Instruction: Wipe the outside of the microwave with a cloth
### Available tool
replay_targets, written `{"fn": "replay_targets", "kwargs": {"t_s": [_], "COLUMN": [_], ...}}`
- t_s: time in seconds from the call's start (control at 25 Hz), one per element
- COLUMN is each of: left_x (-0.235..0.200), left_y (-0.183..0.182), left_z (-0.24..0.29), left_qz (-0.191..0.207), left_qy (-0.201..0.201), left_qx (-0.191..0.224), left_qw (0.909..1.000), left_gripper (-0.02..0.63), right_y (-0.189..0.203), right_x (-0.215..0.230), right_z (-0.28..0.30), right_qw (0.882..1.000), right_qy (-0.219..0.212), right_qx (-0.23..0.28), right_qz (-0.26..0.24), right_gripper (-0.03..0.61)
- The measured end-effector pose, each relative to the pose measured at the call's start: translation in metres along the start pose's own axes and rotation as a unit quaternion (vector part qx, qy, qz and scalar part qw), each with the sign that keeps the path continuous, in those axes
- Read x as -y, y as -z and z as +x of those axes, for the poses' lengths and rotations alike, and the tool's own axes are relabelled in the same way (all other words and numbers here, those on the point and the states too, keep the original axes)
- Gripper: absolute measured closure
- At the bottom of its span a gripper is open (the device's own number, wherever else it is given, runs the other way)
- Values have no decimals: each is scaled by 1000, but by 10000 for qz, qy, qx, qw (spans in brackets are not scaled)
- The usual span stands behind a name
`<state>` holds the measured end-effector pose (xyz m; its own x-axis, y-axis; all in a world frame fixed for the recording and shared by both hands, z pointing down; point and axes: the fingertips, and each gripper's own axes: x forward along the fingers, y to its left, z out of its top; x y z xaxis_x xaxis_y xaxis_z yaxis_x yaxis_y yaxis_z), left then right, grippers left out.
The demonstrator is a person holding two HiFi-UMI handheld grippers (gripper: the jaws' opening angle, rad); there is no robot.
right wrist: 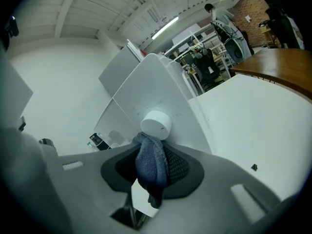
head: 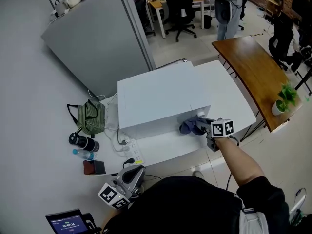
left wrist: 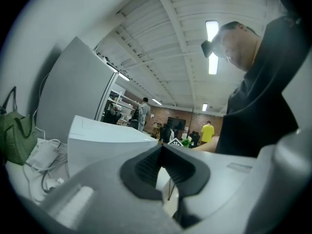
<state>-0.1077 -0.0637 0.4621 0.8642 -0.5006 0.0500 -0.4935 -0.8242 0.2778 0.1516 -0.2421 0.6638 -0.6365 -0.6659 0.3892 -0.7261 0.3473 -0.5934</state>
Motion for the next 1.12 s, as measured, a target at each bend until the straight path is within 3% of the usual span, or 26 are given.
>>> {"fn": "replay_targets", "kwargs": {"t_s": [0.2, 0.44, 0.52, 0.64, 0.76, 0.88, 1.12], "left_x": [-1, -20, -23, -28, -34, -37, -43], "left_y": [-1, 4, 1, 0, 10, 14, 16], "left_z": [-7, -33, -37, -46, -61, -77, -123], "left_qz": [-11, -111, -124, -169, -220, -228, -300], "left_qy": [-60, -276, -357, -453, -521, -620, -1158], "left_qx": [53, 195, 300, 471, 557, 590, 546], "left_qw": [10000, 9994, 9988, 9977, 9969, 9961, 9913], "left_gripper": [611, 611, 611, 611, 611, 611, 611], "right_y": [7, -26, -37, -24, 23, 62, 89], "right_x": [17, 76, 75, 33, -31, -97, -210], "right_z": [-12, -63, -74, -61, -18, 43, 177], "right_qw": [9997, 9921, 9912, 9970, 9996, 9946, 9779], "right_qy": [192, 1009, 1051, 625, -27, -657, -1572], "right_qx": [-145, 606, 695, 384, -267, -801, -1286], "right_qz": [3, 430, 395, 233, 89, -52, -504], "right_gripper": [479, 482, 482, 483, 485, 485, 485]}}
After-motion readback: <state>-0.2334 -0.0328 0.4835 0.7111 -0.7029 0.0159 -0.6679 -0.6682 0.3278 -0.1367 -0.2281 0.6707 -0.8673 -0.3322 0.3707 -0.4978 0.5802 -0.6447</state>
